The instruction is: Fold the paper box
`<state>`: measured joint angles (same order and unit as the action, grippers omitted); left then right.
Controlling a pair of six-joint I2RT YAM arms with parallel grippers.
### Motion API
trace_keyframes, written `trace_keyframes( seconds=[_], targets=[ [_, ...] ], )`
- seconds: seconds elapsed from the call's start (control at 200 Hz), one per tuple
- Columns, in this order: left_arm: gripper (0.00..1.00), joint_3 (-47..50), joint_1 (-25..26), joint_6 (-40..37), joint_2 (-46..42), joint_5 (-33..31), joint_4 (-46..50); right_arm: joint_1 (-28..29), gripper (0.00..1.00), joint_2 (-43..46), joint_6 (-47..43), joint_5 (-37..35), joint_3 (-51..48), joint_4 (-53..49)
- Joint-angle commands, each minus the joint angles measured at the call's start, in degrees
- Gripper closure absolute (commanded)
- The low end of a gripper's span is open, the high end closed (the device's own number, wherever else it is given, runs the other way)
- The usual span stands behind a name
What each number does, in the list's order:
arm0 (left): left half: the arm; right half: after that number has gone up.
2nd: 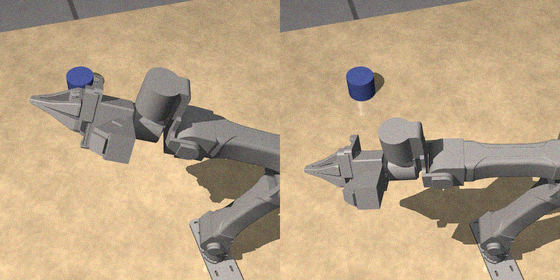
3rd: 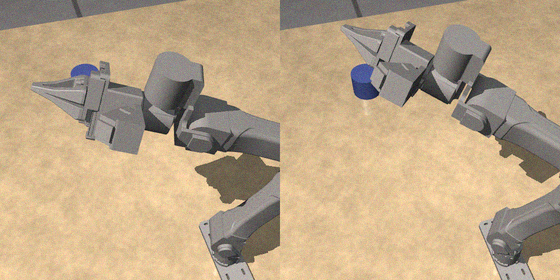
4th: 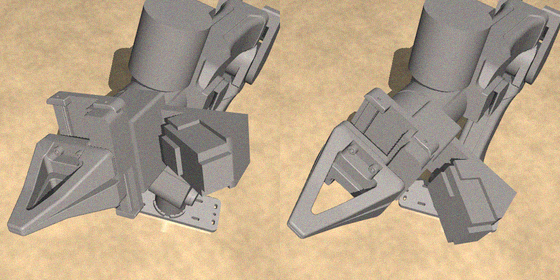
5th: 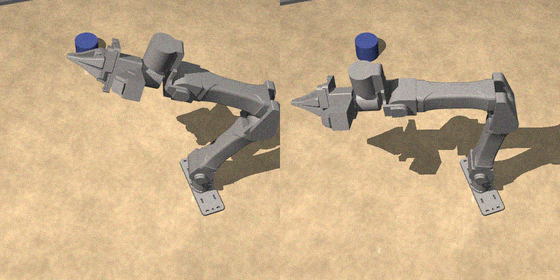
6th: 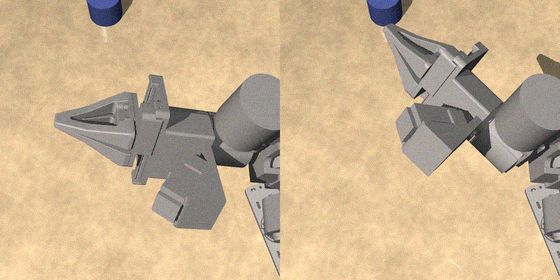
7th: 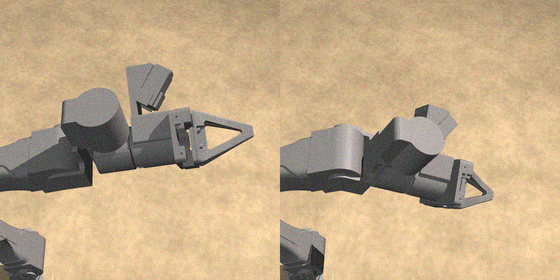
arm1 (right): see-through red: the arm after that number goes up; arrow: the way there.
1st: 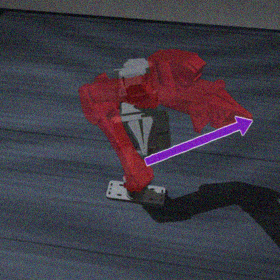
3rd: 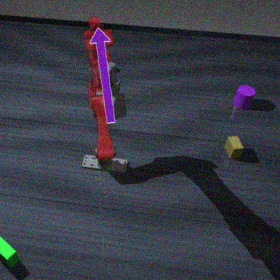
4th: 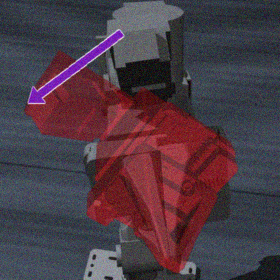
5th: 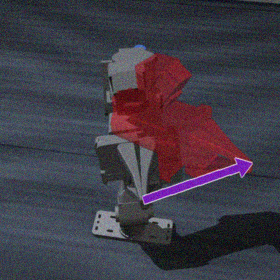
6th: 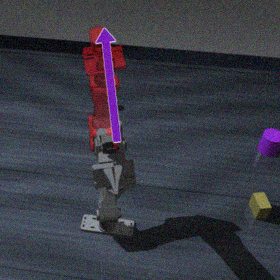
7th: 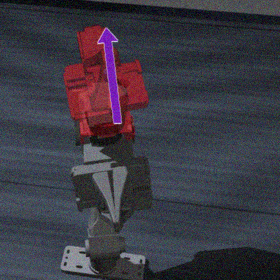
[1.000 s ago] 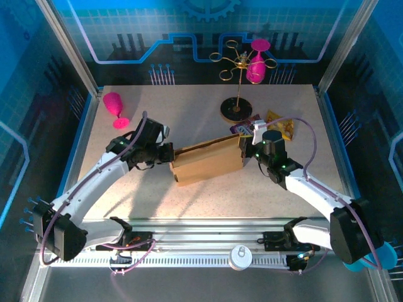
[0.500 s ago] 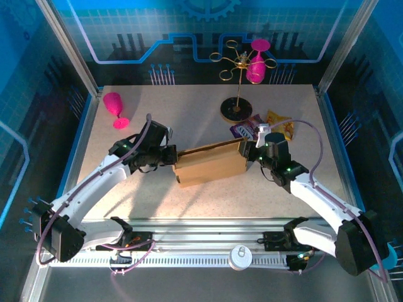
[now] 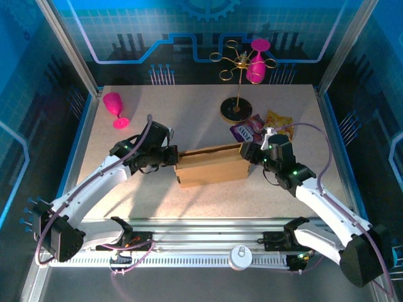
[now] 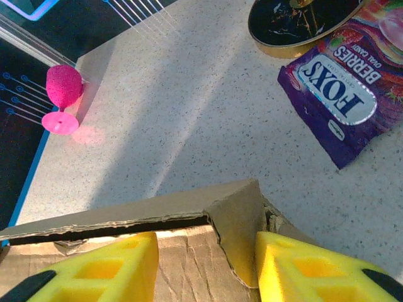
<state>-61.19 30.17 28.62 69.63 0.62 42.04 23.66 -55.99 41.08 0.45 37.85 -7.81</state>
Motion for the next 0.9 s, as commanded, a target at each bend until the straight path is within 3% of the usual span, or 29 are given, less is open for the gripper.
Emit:
trace_keyframes(
  seconds=[0.0,0.205,0.47,0.77,0.896],
  targets=[
    [1.0,2.6,1.3,1.1,0.6,0.6,5.1,0.9,0.53,2.6,4.7,-0.6,1.6,-4.6],
    [1.0,2.3,1.9,1.5,0.9,0.1,4.9,0.9,0.5,7.9,12.9,-4.4,3.3,-14.7],
    [1.0,2.7,2.8,2.2,0.5,-0.6,4.8,2.5,0.5,14.6,34.8,-6.2,-0.5,-19.7],
    [1.0,3.0,3.9,2.4,-0.3,-1.1,5.4,19.2,0.45,9.6,60.6,-15.7,-4.0,-10.1],
    [1.0,3.0,4.2,2.6,-0.6,-1.0,5.6,23.7,0.44,3.8,65.2,-18.5,-4.4,-3.4]
  ],
)
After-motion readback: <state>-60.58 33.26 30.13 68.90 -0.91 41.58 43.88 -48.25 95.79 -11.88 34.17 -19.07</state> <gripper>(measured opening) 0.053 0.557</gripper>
